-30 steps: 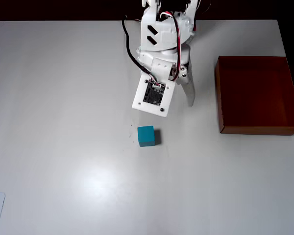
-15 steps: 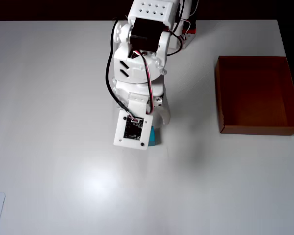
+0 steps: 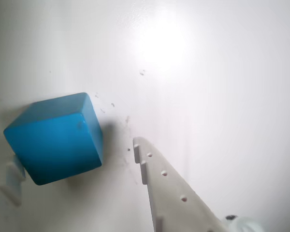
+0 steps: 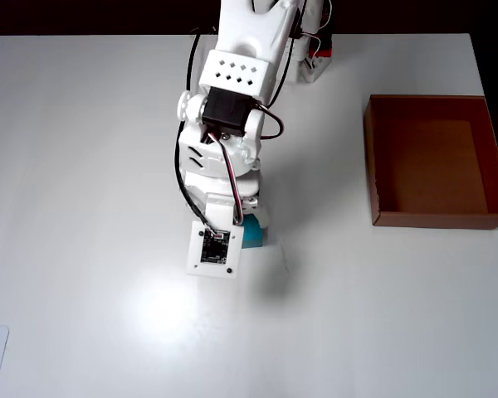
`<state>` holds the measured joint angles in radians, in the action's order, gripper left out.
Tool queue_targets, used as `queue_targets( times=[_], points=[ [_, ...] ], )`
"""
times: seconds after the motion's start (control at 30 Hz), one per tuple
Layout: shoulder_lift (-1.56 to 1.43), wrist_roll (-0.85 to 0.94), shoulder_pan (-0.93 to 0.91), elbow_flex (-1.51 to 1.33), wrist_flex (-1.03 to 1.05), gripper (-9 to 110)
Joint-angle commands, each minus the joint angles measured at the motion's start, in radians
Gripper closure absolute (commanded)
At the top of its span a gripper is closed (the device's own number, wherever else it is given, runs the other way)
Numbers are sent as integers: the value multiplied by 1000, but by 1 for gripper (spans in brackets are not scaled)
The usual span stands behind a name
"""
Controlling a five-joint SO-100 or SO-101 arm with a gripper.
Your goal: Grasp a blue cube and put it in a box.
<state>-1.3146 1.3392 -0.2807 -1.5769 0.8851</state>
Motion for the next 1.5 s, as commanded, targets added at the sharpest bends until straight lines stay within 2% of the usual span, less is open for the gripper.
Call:
queue_targets(
  times=[0.0, 1.03, 1.47],
  points=[
    [-3, 14, 9, 51, -17, 74],
    [34, -34, 81, 29, -77, 89],
    [-38, -54, 89, 25, -94, 90]
  ],
)
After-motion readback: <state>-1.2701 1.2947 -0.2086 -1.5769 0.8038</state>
